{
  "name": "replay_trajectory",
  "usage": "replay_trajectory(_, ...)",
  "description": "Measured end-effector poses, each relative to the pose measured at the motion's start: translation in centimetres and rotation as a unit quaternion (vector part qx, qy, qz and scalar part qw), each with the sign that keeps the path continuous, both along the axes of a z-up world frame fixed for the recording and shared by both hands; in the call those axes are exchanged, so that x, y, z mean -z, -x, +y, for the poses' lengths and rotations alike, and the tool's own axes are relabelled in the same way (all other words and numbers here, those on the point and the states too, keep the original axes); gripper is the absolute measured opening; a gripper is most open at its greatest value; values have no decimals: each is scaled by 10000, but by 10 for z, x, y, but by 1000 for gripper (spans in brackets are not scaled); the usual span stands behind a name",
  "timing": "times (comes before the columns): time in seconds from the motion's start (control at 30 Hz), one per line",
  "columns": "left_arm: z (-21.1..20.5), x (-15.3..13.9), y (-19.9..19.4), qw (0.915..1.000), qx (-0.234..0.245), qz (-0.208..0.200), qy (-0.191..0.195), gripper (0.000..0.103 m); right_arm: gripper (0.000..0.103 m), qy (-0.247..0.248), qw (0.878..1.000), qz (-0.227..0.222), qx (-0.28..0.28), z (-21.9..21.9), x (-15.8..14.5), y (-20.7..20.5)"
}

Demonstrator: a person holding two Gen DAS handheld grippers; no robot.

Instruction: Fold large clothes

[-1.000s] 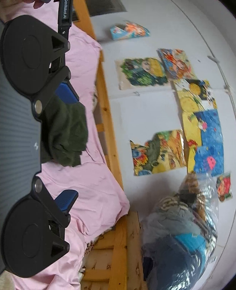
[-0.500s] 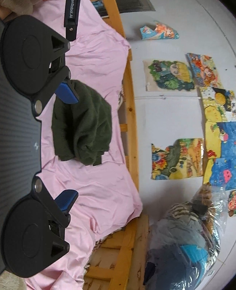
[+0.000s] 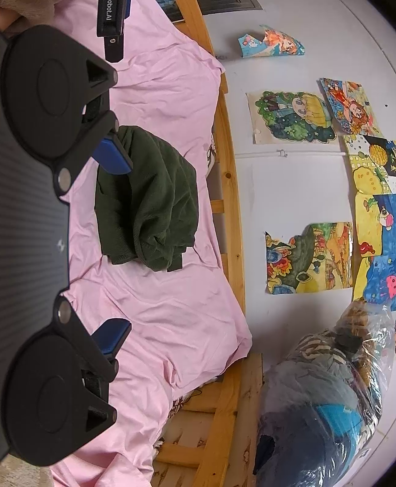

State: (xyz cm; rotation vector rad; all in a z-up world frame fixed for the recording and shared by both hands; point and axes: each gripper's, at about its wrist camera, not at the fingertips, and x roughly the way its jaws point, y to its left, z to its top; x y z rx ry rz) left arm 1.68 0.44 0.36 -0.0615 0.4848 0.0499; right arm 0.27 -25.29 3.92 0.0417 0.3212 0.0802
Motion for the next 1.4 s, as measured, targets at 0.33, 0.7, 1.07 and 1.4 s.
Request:
replay_trajectory(0.33,-1,0,1,10000,25,-13,18,102,103,1,10000,7,2,-1,0,0)
replay_trajectory(0.7,-1,-1,1,10000,40,-24,44,102,103,-4,10000,11,5,-1,0,0)
replay_trajectory(1.07,-1,-2,1,9999,67,-41,91,102,103,-4,10000,16,2,-3,1,0)
replay_trajectory(1.4,-2,-2,2,9999,62,-38,91,102,103,-3,10000,18,0,-2,0,-1)
